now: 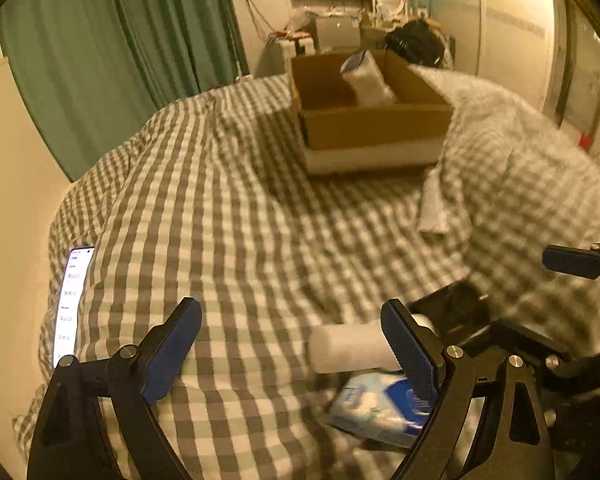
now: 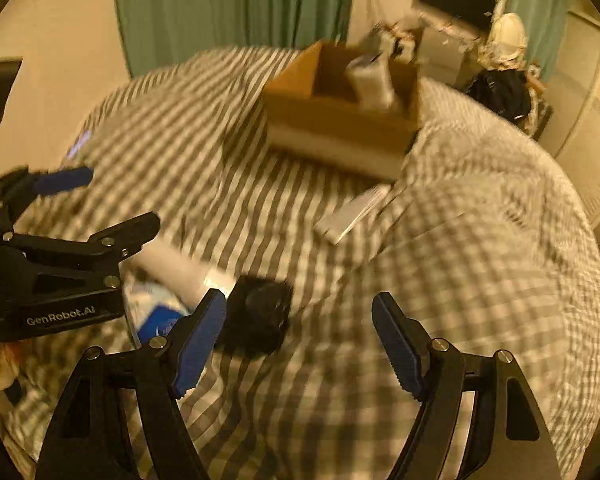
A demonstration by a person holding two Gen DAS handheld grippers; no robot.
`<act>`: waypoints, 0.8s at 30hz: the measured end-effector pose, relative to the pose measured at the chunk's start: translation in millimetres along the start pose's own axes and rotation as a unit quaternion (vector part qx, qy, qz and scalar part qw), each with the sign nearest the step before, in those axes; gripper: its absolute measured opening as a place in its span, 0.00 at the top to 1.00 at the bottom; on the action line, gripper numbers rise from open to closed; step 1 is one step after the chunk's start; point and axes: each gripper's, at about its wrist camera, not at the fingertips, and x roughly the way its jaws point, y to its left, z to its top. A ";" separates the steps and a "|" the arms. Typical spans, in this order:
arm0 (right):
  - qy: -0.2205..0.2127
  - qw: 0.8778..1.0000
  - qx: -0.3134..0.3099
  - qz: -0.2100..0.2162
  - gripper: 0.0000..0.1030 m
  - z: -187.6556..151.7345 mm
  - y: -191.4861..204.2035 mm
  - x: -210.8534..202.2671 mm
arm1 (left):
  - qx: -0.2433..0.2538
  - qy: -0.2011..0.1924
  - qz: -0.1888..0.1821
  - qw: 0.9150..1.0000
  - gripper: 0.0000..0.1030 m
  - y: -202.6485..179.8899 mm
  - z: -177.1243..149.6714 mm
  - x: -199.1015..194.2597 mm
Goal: Organize objects
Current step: 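Move both grippers back from the box toward the bed items, then grasp the dark sunglasses with the right gripper while the left gripper grasps the white bottle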
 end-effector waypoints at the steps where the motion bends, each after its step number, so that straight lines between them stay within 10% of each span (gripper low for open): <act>1: 0.008 1.000 -0.006 0.004 0.27 -1.8 3.7 7.3 | 0.002 0.003 -0.001 1.000 0.09 0.2 -0.6 3.1; 7: 0.047 0.998 -0.026 0.028 0.29 -3.2 17.1 39.1 | 0.005 0.023 -0.008 1.000 0.09 1.0 -7.7 17.1; 12: 0.077 0.995 -0.025 0.061 0.52 -8.0 16.8 60.5 | 0.019 0.033 -0.015 0.999 0.09 -3.1 -13.2 21.5; 24: 0.003 1.000 0.006 0.015 0.55 -5.3 -18.5 13.9 | 0.065 0.071 -0.083 0.992 0.09 -43.8 -20.8 30.7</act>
